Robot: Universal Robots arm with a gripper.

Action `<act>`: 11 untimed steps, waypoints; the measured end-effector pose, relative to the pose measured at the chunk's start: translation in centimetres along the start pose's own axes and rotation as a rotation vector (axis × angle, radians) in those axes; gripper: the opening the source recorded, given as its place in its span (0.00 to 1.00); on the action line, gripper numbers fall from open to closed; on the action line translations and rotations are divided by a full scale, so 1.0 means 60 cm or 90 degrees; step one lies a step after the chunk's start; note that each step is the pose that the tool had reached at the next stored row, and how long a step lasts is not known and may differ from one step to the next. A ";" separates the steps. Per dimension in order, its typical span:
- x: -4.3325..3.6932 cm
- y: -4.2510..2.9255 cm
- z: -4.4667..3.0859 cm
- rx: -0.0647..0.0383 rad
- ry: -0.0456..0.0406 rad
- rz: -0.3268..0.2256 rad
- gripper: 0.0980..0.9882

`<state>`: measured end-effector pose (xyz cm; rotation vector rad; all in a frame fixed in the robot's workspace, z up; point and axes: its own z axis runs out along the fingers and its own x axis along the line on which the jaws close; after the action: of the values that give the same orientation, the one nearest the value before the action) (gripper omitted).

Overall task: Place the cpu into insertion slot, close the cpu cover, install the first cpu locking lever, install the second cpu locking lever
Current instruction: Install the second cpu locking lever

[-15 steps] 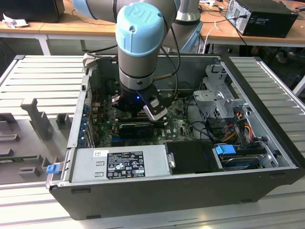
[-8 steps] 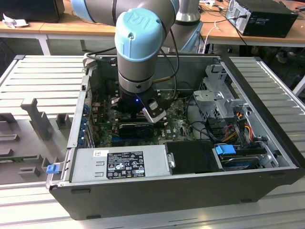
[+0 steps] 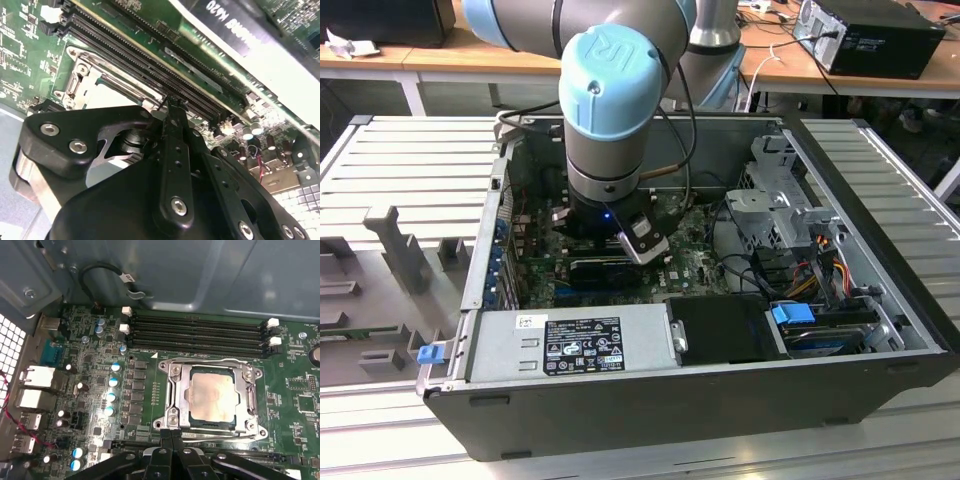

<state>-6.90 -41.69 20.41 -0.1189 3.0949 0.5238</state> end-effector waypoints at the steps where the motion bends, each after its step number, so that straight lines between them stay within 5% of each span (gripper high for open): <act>1: 0.002 -0.001 0.000 -0.001 0.0000 0.000 0.01; 11: 0.010 -0.005 0.007 -0.010 -0.0007 0.000 0.01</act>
<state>-7.48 -41.86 19.93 -0.1189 3.0899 0.5493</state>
